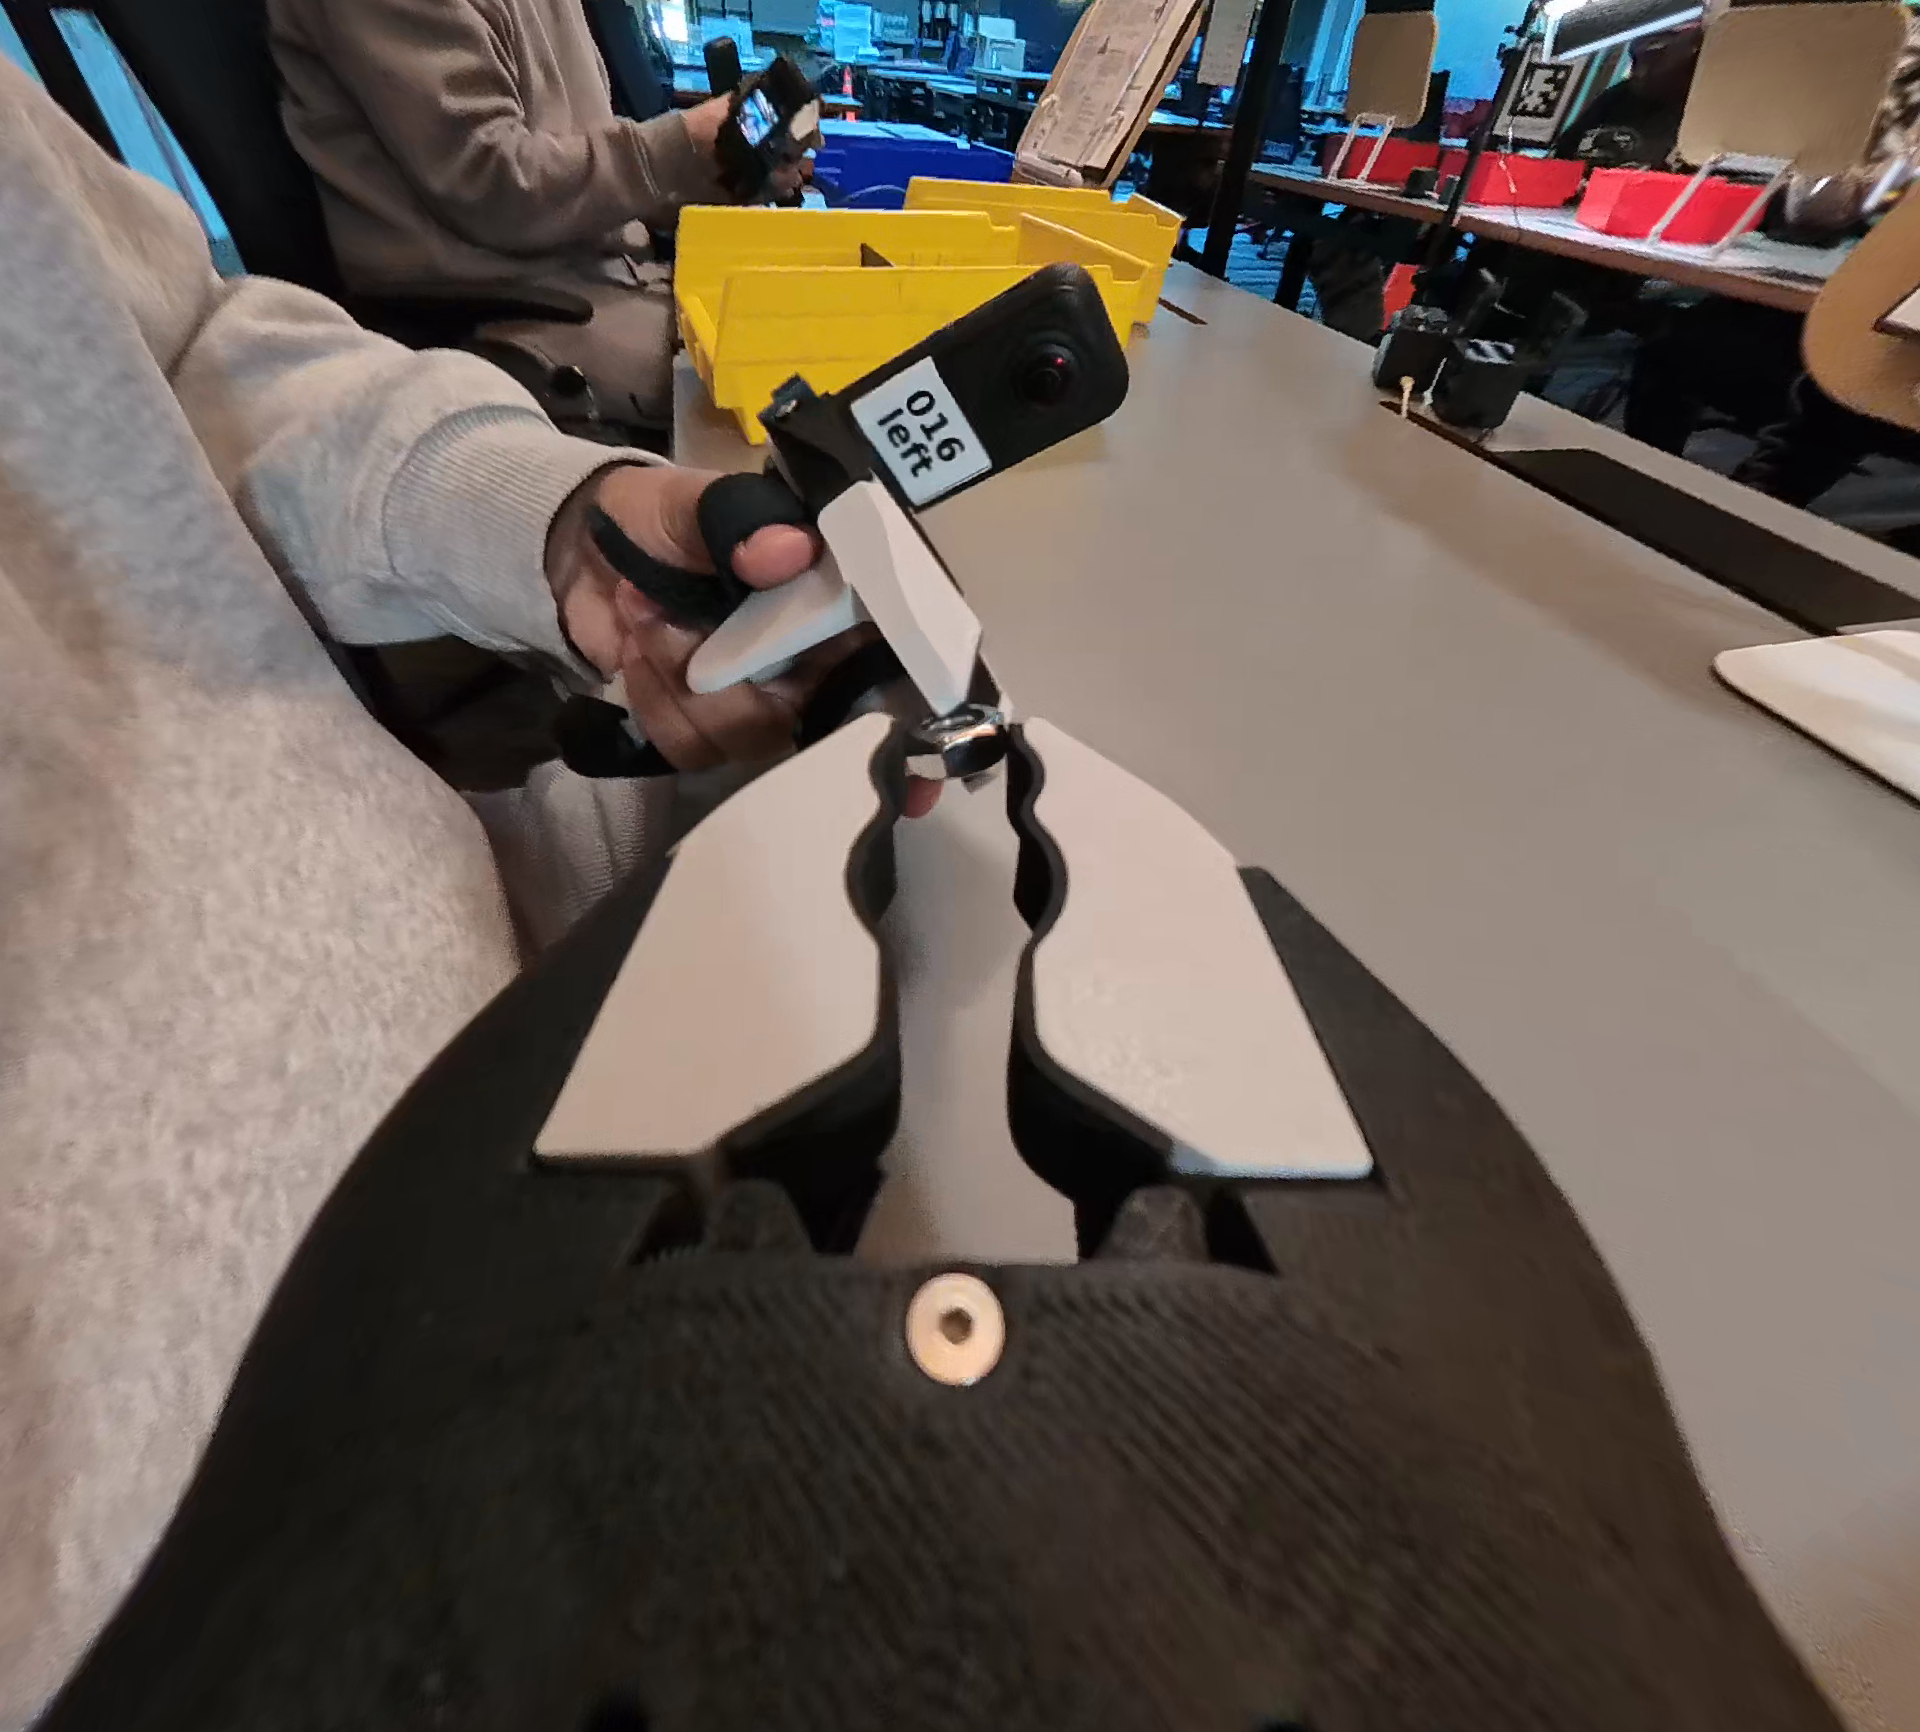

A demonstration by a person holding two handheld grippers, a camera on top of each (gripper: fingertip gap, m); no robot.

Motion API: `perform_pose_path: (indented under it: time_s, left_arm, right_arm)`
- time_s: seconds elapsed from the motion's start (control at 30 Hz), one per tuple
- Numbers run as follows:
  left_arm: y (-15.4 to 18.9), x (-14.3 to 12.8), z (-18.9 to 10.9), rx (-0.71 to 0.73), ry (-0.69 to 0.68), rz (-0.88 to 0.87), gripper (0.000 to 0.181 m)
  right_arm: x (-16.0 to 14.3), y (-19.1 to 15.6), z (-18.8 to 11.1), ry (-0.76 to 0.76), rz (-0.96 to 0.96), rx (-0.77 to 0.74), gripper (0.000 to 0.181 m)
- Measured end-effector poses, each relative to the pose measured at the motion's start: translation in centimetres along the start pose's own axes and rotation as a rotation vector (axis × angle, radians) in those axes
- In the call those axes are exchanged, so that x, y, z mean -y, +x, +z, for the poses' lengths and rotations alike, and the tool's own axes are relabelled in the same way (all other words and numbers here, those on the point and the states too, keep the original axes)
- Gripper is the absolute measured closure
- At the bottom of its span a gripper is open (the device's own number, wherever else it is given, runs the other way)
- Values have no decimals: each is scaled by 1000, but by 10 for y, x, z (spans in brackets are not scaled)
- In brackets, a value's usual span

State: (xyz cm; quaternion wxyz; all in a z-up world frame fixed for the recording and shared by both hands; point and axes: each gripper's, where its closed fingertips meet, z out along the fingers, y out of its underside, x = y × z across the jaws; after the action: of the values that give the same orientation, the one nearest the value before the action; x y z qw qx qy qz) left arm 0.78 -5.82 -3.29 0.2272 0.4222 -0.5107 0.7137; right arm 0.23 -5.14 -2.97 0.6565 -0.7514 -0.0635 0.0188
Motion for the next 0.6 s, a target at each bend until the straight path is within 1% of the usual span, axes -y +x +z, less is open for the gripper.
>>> perform_pose_path:
  time_s: [0.13,0.6]
  left_arm:
    - [3,-1,1,-11,-4,0,171]
    - [2,1,0,-20,5,-20,171]
  right_arm:
    - [1,0,-1,14,48,25,163]
    - [-1,2,1,-2,24,9,163]
